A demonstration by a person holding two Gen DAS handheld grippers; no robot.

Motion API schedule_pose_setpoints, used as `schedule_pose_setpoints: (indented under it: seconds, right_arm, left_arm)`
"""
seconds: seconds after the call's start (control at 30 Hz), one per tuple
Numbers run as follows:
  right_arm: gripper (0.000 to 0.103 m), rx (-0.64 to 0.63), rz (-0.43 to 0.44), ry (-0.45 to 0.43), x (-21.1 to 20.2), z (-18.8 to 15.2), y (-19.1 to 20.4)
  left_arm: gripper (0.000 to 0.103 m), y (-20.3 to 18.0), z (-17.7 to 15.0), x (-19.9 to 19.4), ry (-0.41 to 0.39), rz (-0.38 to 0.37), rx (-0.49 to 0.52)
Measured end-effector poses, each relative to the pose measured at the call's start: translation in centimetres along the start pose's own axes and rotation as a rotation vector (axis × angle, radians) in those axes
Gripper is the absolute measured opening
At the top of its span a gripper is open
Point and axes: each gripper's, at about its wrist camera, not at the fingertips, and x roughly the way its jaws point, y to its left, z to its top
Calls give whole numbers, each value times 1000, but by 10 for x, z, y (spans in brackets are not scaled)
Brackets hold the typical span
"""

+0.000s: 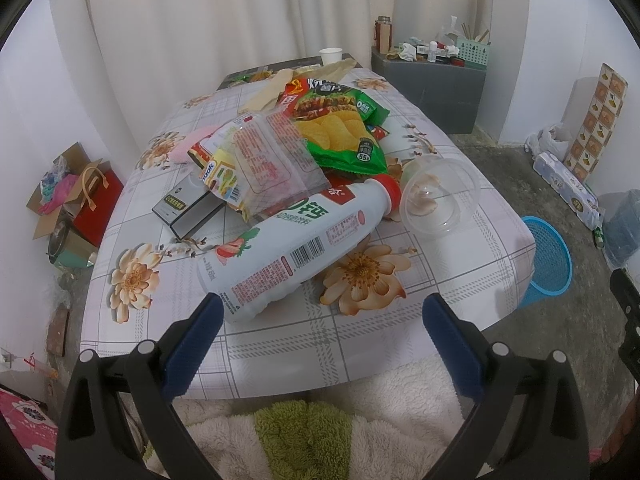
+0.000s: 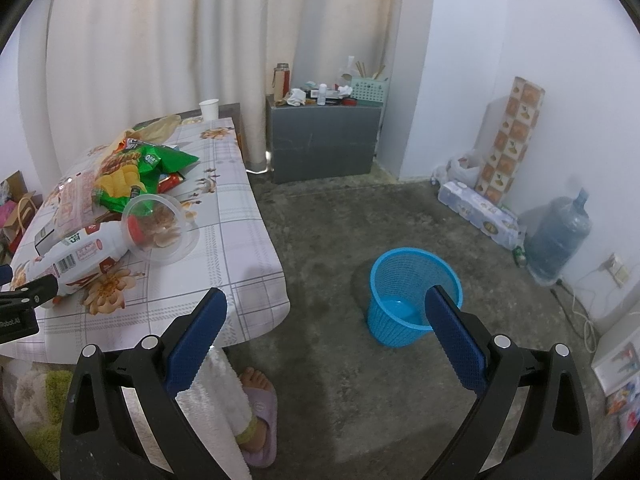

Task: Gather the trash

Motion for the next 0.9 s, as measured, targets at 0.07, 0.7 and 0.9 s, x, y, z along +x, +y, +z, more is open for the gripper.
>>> schedule_pose_setpoints:
  seconds: [0.07, 0.7, 0.9]
  right_arm:
    - [95, 0, -1, 0, 0, 0, 0]
    - [95, 0, 0, 2, 4, 3, 3]
    - [95, -4, 0, 6, 5, 3, 4]
  left_arm:
    - [98, -1, 0, 0, 1, 0, 0]
    - [98, -3, -6, 4, 16, -5, 9]
    - [98, -3, -7, 5, 19, -5, 9]
